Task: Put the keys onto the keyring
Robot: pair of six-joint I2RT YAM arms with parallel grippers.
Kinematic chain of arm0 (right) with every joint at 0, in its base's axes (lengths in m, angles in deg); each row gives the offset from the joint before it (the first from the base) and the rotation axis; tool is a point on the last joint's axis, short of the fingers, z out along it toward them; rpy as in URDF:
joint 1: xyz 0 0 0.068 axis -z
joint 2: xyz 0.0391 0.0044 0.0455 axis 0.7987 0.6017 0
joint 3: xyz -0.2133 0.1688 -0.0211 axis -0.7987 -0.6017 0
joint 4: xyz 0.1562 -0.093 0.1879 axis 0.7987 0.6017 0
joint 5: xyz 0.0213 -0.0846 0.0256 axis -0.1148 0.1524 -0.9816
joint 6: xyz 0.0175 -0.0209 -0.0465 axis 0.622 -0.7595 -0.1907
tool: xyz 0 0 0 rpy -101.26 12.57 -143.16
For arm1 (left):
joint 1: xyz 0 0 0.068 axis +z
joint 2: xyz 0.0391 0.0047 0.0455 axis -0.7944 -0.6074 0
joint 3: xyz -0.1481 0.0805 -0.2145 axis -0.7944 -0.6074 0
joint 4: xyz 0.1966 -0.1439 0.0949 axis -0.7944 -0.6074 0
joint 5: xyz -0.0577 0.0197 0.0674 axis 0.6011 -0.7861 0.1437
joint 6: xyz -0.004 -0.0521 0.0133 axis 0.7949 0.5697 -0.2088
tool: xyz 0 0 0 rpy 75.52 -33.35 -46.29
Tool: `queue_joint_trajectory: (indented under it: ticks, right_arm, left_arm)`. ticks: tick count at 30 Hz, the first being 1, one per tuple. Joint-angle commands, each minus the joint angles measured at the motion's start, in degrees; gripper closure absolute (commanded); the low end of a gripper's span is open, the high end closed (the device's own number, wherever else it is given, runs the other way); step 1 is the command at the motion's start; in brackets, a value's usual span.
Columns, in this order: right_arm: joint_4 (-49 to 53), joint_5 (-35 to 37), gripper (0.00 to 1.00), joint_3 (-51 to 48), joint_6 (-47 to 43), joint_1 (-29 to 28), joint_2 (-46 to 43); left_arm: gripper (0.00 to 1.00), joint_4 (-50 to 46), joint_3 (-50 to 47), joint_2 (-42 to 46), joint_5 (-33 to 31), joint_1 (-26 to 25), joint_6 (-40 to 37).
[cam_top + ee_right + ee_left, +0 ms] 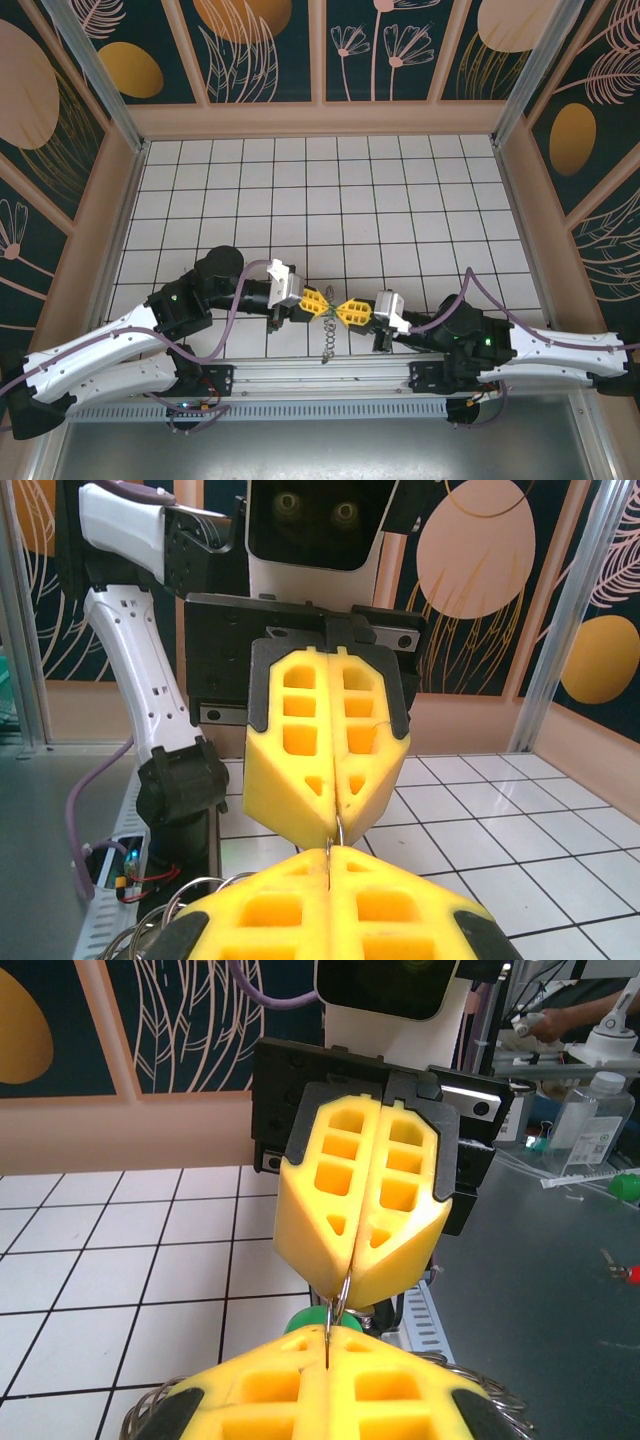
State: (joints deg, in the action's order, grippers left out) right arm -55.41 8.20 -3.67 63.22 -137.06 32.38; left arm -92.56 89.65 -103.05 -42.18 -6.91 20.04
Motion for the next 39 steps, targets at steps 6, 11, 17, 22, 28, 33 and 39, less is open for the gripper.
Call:
queue_joint_trajectory:
  ticks: [6, 11, 17, 22, 28, 33, 39]
  right_arm:
    - [0.9, 5.1, 1.0, 0.0, -5.1, -3.2, 2.7]
    - [0.4, 11.0, 1.0, -0.7, -7.8, -6.6, 4.1]
    - [-0.6, 17.5, 1.0, -1.8, -10.6, -10.5, 4.2]
    - [-1.4, 20.9, 1.0, -2.4, -12.4, -12.9, 3.8]
    - [-1.6, 21.5, 1.0, -2.7, -12.5, -13.3, 2.9]
    - [-1.4, 21.3, 0.93, -2.6, -12.1, -13.5, 2.6]
    - [-1.1, 20.8, 0.84, -2.2, -9.9, -13.9, 0.4]
  left_arm:
    - [1.0, 3.1, 2.4, 0.6, 0.0, 0.2, 0.9]
    - [1.0, 3.5, 2.1, 0.9, 0.0, 0.2, 1.6]
    - [1.0, 4.1, 1.8, 1.5, -0.1, 0.2, 2.3]
    - [1.0, 4.1, 2.0, 1.5, -0.6, 0.1, 2.3]
    - [1.0, 4.6, 1.6, 1.8, -1.0, 0.2, 2.5]
    - [1.0, 4.7, 1.5, 2.2, -1.8, 0.2, 2.7]
    - [1.0, 5.9, 0.8, 3.1, -4.3, 0.2, 2.9]
